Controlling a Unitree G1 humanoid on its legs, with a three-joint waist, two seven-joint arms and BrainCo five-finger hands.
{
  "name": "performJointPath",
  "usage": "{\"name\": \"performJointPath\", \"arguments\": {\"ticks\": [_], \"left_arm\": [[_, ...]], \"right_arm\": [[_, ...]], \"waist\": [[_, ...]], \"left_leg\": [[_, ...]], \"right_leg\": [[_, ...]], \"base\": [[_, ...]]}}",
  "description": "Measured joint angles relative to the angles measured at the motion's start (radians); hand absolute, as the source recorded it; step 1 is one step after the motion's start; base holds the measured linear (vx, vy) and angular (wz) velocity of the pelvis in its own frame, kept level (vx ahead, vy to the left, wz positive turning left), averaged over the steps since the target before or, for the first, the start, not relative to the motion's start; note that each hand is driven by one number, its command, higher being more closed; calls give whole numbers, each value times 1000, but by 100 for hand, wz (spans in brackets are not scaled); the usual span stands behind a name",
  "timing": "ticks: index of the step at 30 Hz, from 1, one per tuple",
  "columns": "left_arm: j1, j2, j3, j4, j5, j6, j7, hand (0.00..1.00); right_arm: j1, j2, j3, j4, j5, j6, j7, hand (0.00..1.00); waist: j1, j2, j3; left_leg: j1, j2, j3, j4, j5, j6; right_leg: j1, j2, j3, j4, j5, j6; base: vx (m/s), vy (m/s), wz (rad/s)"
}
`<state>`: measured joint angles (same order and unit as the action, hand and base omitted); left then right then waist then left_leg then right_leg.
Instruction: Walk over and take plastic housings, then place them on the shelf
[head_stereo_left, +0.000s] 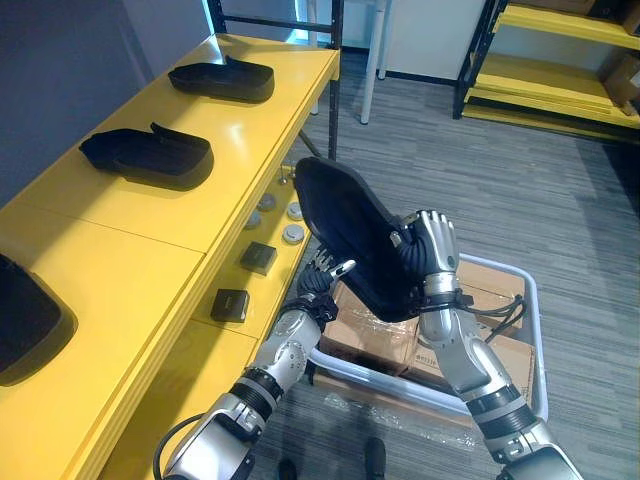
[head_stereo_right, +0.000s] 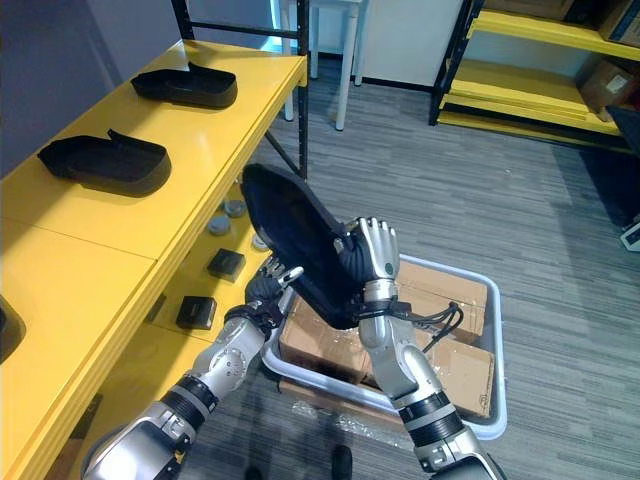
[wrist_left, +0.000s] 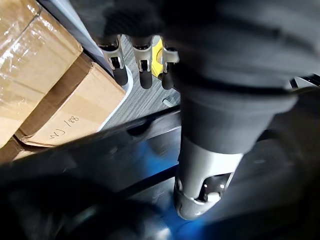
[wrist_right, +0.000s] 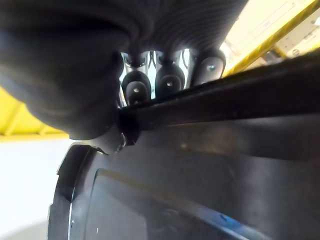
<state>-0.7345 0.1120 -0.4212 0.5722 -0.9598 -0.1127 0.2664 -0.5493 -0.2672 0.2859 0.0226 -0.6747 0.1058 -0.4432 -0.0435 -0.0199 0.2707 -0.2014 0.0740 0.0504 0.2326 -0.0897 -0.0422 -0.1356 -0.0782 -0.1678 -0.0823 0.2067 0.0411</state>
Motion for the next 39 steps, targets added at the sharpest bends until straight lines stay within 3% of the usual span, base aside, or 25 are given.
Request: {"name": "performJointPath", "arguments": {"ticks": [4,5,8,13,18,21,22,24,26,28,29,33,35,36,37,38,39], "left_arm": [[1,-16,1,-9,-58,-8,12,0],[2,-16,0,-21,-83,-19,12,100],[17,-15,3,-58,-133,-55,12,100],[147,-14,4,-175,-199,-72,10,100],[310,-28,31,-369,-211,-110,5,100],[381,-31,44,-448,-202,-110,-13,100],[387,-30,45,-453,-201,-110,-15,100],[455,-30,76,-525,-193,-110,-21,100],[486,-29,91,-545,-190,-109,-28,100],[565,-29,120,-601,-180,-109,-31,100],[620,-23,139,-651,-169,-109,-32,100],[724,-21,233,-778,-62,-110,-32,100],[733,-34,290,-827,18,-112,-31,100],[735,-39,305,-838,43,-112,-28,100],[739,-47,331,-864,116,-114,-21,100],[740,-45,355,-894,214,-120,-7,100],[740,-43,368,-912,262,-122,1,100]], "right_arm": [[68,42,13,-18,2,-2,-35,100],[94,50,13,-42,3,-2,-46,100],[151,78,28,-96,6,-6,-73,100],[197,90,61,-105,52,-25,-87,100],[282,91,108,-225,83,-99,-91,100],[320,88,110,-246,99,-162,-91,100],[321,88,111,-245,102,-167,-91,100],[321,87,134,-240,117,-200,-83,100],[316,87,150,-231,118,-208,-76,100],[315,91,180,-221,122,-222,-51,100],[315,107,202,-219,125,-233,-38,0],[312,168,240,-195,181,-276,11,0],[307,182,242,-169,239,-299,31,0],[310,182,238,-160,248,-303,35,0],[315,180,231,-138,280,-304,50,0],[319,179,224,-115,304,-304,75,0],[322,179,223,-102,315,-303,88,0]], "waist": [[8,-2,-14],[9,-2,-16],[8,-9,-25],[7,-19,-63],[11,-19,-83],[12,-17,-105],[13,-17,-108],[22,-7,-125],[30,-2,-128],[47,7,-141],[66,3,-147],[89,3,-179],[99,14,-193],[99,19,-196],[97,22,-197],[96,22,-197],[95,24,-196]], "left_leg": [[30,-1,-3,-19,3,0],[36,-2,-6,-23,3,0],[48,-5,-6,-43,9,1],[81,-5,-8,-94,30,-4],[102,-13,-59,-128,43,-21],[81,-10,-118,-139,54,-24],[77,-3,-100,-139,54,-24],[39,64,129,-126,57,-19],[41,86,223,-124,68,-3],[50,83,268,-131,122,4],[62,60,265,-145,124,4],[94,-23,229,-225,157,37],[124,-66,166,-257,169,54],[138,-73,146,-264,170,55],[167,-84,103,-270,168,58],[191,-101,50,-269,158,73],[199,-108,20,-266,152,82]], "right_leg": [[22,0,-4,-1,0,0],[28,-1,-4,-1,0,0],[31,-3,-4,-1,-2,0],[40,-2,-7,-2,-9,0],[77,-6,-74,-1,-38,-17],[130,-22,-228,-1,-67,-21],[133,-25,-242,-1,-68,-22],[148,-54,-357,-1,-78,-11],[164,-68,-398,-1,-81,-7],[194,-91,-441,4,-94,17],[201,-114,-449,7,-96,19],[209,-190,-496,66,-121,54],[215,-259,-553,202,-146,84],[218,-281,-567,260,-153,80],[221,-331,-581,391,-168,56],[216,-374,-559,520,-165,0],[197,-387,-513,586,-165,-38]], "base": [[16,21,3],[-10,36,3],[-4,11,1],[1,-1,1],[0,-14,30],[0,-44,120],[8,-39,140],[30,-9,134],[58,66,92],[88,132,70],[96,137,28],[186,185,48],[248,218,80],[189,220,93],[163,214,113],[151,205,124],[129,127,139]]}}
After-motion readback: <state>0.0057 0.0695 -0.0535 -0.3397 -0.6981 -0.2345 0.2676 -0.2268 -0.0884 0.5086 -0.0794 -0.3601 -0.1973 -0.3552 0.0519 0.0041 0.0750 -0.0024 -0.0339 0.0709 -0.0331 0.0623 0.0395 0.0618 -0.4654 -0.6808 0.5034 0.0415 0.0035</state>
